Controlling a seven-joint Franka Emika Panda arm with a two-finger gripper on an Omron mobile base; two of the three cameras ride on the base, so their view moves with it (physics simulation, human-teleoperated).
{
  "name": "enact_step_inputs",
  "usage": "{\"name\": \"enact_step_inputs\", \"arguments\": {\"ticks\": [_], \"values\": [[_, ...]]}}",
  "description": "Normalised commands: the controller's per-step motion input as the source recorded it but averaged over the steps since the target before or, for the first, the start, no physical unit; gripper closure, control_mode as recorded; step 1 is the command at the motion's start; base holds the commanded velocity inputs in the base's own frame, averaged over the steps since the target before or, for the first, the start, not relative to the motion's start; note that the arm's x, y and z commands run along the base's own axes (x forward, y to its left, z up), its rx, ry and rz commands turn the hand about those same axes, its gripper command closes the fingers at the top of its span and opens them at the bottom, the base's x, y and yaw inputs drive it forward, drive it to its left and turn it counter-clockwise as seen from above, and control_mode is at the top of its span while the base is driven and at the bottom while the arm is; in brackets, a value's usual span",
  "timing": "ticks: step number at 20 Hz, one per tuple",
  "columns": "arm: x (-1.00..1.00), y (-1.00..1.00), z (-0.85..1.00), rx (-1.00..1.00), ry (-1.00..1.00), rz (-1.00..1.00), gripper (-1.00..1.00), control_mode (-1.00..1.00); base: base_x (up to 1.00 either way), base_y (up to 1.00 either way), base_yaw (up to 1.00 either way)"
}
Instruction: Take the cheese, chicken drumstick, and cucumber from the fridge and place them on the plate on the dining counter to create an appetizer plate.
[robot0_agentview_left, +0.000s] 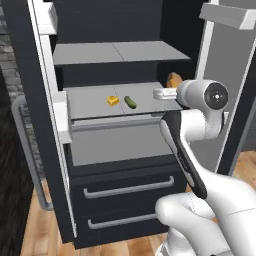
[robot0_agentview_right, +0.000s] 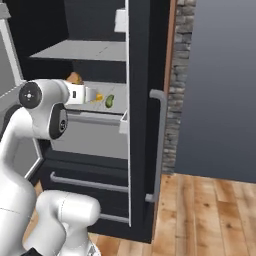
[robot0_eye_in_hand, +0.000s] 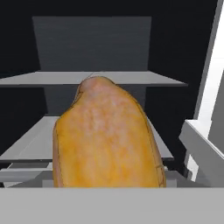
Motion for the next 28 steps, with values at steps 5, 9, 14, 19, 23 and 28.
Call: {"name": "enact_step_inputs", "arguments": {"ticks": [5, 9, 14, 19, 23, 28], "values": [[0.0, 0.0, 0.0, 0.0, 0.0, 0.0, 1.0, 1.0, -0.89, 0.0, 0.0], [0.0, 0.0, 0.0, 0.0, 0.0, 0.0, 1.0, 1.0, -0.84, 0.0, 0.01], [0.0, 0.0, 0.0, 0.0, 0.0, 0.0, 1.0, 1.0, -0.68, 0.06, 0.0], [0.0, 0.0, 0.0, 0.0, 0.0, 0.0, 1.0, 1.0, -0.23, 0.26, -0.33], [0.0, 0.0, 0.0, 0.0, 0.0, 0.0, 1.0, 1.0, -0.03, 0.37, -0.54], [0.0, 0.0, 0.0, 0.0, 0.0, 0.0, 1.0, 1.0, -0.31, 0.56, -0.54]]}}
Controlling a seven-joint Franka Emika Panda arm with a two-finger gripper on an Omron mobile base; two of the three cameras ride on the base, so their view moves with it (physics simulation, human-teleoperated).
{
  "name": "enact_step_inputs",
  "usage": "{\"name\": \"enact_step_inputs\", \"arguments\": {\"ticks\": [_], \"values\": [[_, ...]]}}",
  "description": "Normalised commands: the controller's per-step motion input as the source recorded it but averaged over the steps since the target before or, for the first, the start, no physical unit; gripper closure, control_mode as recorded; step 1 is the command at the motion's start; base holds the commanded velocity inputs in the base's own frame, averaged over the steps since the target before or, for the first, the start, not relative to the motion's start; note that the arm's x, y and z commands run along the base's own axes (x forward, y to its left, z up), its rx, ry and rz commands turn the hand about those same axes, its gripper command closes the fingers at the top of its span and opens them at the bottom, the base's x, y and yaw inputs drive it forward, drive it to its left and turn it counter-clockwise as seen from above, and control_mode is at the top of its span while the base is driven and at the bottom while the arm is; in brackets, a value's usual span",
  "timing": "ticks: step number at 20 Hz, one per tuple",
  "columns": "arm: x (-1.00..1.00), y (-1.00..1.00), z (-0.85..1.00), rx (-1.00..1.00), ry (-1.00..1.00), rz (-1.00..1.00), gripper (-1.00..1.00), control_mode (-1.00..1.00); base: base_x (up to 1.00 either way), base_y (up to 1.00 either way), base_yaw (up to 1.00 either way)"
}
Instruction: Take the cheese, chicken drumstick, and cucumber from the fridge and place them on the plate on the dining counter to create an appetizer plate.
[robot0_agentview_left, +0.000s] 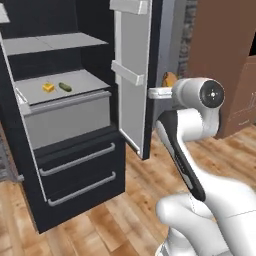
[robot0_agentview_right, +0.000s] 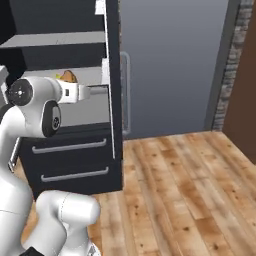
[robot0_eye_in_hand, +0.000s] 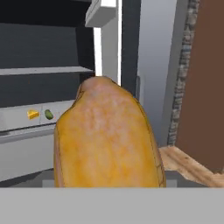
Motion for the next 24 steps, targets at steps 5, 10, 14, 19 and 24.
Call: {"name": "enact_step_inputs", "arguments": {"ticks": [5, 10, 14, 19, 24], "values": [[0.0, 0.0, 0.0, 0.0, 0.0, 0.0, 1.0, 1.0, -0.93, 0.39, -0.46], [0.0, 0.0, 0.0, 0.0, 0.0, 0.0, 1.0, 1.0, -0.98, 0.02, -0.44], [0.0, 0.0, 0.0, 0.0, 0.0, 0.0, 1.0, 1.0, -0.5, -0.36, -0.43], [0.0, 0.0, 0.0, 0.0, 0.0, 0.0, 1.0, 1.0, -0.03, -0.22, -0.51], [0.0, 0.0, 0.0, 0.0, 0.0, 0.0, 1.0, 1.0, 0.0, 0.0, -0.55]]}}
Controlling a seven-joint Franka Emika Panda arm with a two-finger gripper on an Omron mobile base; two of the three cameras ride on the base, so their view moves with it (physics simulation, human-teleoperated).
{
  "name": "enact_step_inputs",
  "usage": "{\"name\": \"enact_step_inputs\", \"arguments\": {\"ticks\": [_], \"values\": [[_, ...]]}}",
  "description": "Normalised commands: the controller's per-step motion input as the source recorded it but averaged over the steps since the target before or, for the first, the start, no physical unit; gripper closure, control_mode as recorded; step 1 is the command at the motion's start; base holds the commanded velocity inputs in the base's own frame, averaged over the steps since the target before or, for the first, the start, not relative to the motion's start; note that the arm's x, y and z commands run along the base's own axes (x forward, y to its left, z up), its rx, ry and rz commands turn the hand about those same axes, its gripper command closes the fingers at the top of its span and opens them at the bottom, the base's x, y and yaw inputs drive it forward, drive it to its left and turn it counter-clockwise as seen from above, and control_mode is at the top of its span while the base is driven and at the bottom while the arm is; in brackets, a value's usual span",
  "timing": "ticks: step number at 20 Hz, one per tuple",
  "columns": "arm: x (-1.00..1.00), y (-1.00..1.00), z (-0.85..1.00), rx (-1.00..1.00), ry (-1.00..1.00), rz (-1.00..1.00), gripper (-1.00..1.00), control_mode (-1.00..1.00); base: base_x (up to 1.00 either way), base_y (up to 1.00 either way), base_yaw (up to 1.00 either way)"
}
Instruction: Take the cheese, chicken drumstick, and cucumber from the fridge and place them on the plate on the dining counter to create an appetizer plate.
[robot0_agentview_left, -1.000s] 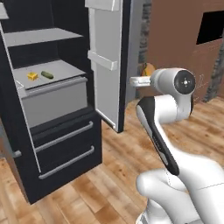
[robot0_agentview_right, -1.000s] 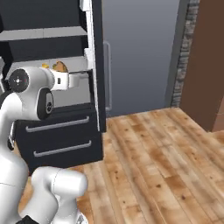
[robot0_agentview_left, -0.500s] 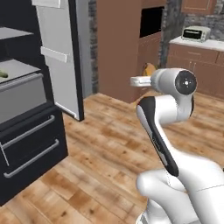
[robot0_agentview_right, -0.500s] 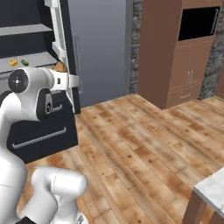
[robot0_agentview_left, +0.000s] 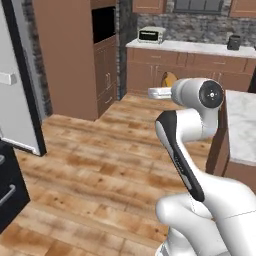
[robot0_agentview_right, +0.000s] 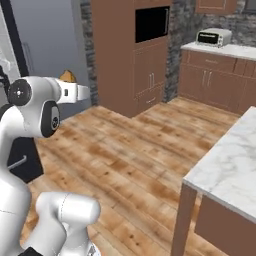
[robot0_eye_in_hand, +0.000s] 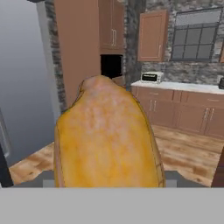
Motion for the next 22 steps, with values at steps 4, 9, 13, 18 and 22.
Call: {"name": "enact_step_inputs", "arguments": {"ticks": [4, 9, 13, 18, 22], "values": [[0.0, 0.0, 0.0, 0.0, 0.0, 0.0, 1.0, 1.0, -0.01, -0.08, -0.54], [0.0, 0.0, 0.0, 0.0, 0.0, 0.0, 1.0, 1.0, -0.02, -0.26, -0.5], [0.0, 0.0, 0.0, 0.0, 0.0, 0.0, 1.0, 1.0, 0.0, -0.66, -0.37], [0.0, 0.0, 0.0, 0.0, 0.0, 0.0, 1.0, 1.0, 0.0, -0.96, -0.28], [0.0, 0.0, 0.0, 0.0, 0.0, 0.0, 1.0, 1.0, 0.0, -1.0, -0.22]]}}
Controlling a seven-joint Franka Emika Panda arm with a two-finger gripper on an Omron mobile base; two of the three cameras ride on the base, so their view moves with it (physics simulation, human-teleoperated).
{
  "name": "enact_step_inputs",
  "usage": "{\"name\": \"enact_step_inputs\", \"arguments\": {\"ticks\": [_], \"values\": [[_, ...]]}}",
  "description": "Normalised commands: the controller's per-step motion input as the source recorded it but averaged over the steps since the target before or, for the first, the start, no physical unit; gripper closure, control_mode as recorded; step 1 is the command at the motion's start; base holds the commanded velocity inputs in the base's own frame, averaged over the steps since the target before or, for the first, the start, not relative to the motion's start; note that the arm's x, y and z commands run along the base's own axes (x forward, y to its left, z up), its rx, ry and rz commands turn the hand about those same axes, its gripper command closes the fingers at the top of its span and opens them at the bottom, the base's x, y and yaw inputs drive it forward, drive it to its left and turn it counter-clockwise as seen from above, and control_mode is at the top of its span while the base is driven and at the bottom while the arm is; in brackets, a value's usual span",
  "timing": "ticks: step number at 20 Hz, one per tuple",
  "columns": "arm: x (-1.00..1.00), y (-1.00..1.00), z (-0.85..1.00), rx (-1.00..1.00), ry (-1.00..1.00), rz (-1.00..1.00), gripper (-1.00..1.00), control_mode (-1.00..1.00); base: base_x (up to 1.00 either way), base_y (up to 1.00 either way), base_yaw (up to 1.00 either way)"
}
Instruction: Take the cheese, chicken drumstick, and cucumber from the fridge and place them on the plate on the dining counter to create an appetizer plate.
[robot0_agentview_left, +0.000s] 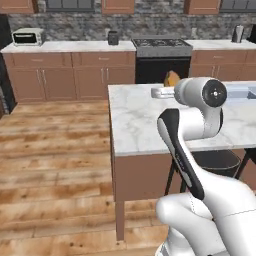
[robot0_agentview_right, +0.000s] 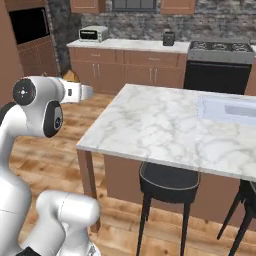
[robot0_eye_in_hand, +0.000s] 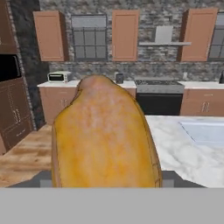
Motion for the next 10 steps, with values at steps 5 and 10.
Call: {"name": "enact_step_inputs", "arguments": {"ticks": [5, 10], "values": [[0.0, 0.0, 0.0, 0.0, 0.0, 0.0, 1.0, 1.0, 0.0, -1.0, -0.23], [0.0, 0.0, 0.0, 0.0, 0.0, 0.0, 1.0, 1.0, 0.0, -1.0, -0.24]]}}
